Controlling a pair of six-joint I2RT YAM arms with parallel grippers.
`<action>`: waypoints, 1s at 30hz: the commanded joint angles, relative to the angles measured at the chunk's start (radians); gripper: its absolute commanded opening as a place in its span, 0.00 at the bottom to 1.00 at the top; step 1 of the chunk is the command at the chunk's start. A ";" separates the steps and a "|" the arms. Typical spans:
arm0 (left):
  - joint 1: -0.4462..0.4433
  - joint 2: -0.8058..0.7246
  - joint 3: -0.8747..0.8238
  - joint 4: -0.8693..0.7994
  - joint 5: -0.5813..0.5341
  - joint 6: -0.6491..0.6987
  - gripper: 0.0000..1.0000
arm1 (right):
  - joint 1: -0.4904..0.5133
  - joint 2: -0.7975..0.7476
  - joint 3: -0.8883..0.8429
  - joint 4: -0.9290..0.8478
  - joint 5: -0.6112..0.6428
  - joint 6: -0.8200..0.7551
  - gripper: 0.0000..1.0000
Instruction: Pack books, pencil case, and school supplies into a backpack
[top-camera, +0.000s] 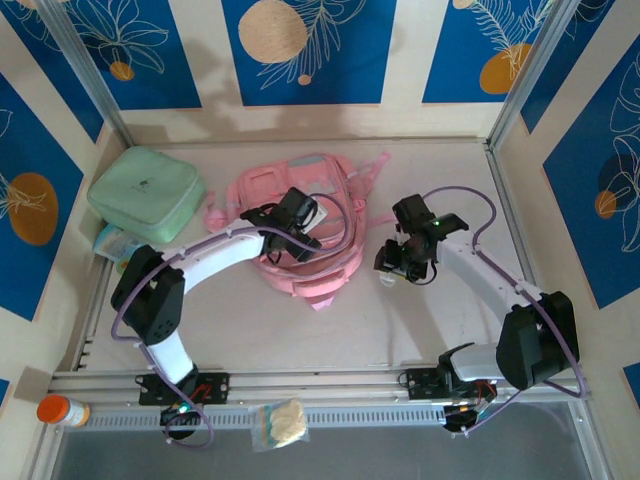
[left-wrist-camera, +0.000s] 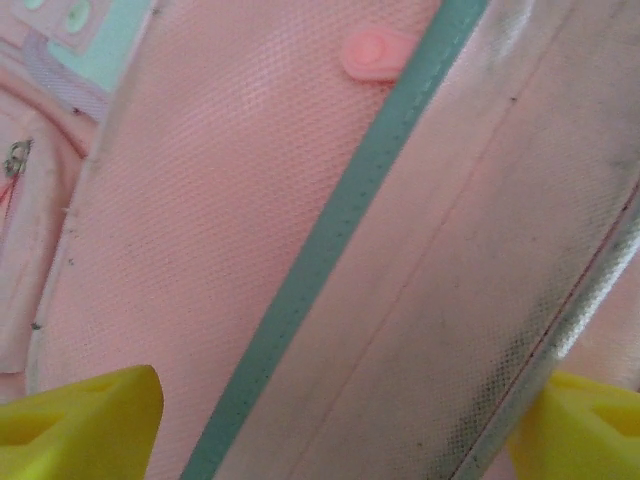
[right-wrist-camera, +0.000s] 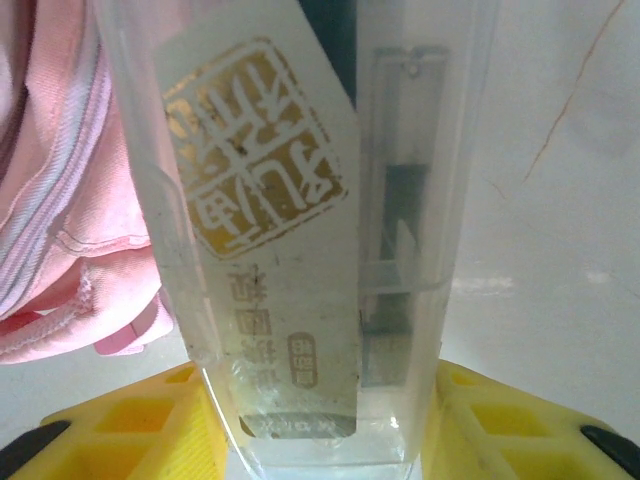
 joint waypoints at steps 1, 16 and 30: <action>0.039 -0.016 0.032 -0.023 0.034 0.014 0.83 | -0.005 0.009 0.036 -0.025 -0.036 -0.024 0.46; 0.090 -0.007 0.044 0.050 0.155 -0.035 0.15 | 0.049 0.063 0.113 -0.041 -0.087 -0.055 0.47; -0.046 -0.054 0.128 0.140 0.154 -0.401 0.00 | 0.105 0.252 0.370 -0.023 -0.178 0.021 0.49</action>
